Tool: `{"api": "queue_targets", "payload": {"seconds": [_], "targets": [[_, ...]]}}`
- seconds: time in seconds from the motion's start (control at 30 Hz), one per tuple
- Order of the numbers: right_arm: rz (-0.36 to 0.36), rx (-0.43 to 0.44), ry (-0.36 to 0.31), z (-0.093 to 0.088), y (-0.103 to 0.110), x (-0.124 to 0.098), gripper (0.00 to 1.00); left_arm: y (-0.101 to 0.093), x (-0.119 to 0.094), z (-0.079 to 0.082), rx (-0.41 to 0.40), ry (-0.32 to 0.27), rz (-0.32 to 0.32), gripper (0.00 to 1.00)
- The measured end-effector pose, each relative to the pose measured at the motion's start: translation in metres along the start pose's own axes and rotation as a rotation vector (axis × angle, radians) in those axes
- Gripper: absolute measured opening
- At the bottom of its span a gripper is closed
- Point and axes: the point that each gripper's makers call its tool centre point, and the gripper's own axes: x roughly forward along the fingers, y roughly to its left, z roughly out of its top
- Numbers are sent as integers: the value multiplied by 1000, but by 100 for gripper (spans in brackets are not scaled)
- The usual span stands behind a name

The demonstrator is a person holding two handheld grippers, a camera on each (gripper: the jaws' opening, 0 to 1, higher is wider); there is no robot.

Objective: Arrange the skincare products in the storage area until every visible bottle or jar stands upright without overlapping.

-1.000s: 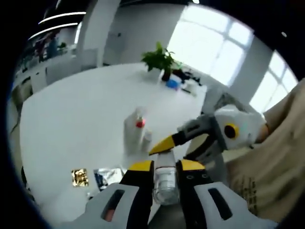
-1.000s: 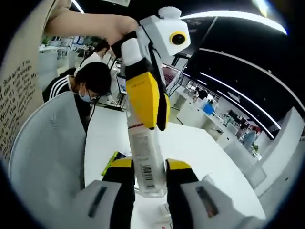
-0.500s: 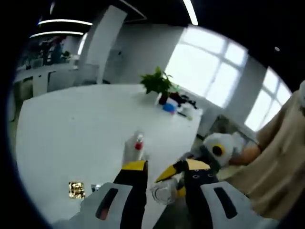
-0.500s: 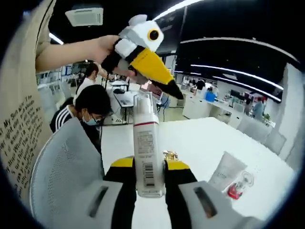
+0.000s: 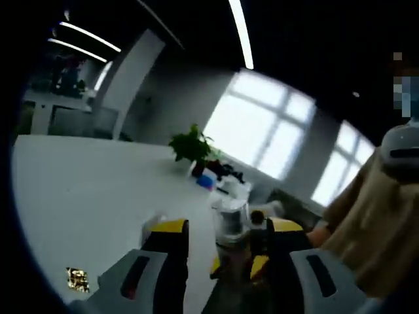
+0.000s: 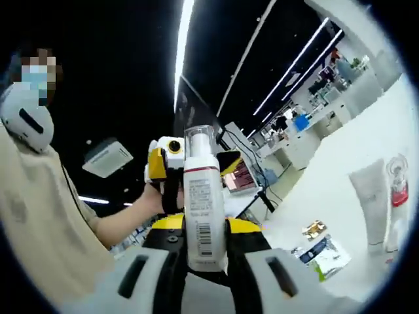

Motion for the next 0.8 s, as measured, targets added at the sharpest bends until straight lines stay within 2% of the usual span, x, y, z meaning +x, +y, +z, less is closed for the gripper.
{"api": "queue_targets", "payload": {"seconds": [0.13, 0.23, 0.3, 0.37, 0.53, 0.67, 0.73, 0.8], "targets": [[21, 19, 9, -2, 4, 2, 21, -11, 2, 0, 15, -1, -51, 41], [35, 40, 17, -4, 7, 2, 21, -14, 2, -6, 77, 48, -52, 38], [36, 58, 19, -4, 5, 1, 21, -18, 1, -10, 84, 71, -63, 36], [41, 67, 23, -5, 6, 1, 21, -18, 0, -12, 89, 79, -56, 36], [55, 66, 38, -10, 10, 0, 21, -11, -1, -17, 86, 97, -31, 22], [59, 66, 35, -8, 11, 0, 22, -14, 3, -19, 66, 92, -44, 22], [43, 56, 36, -8, 8, -2, 22, -12, 3, -19, 60, 91, -40, 22], [0, 35, 27, -6, 0, -4, 22, -6, 5, -20, 71, 93, -4, 21]]}}
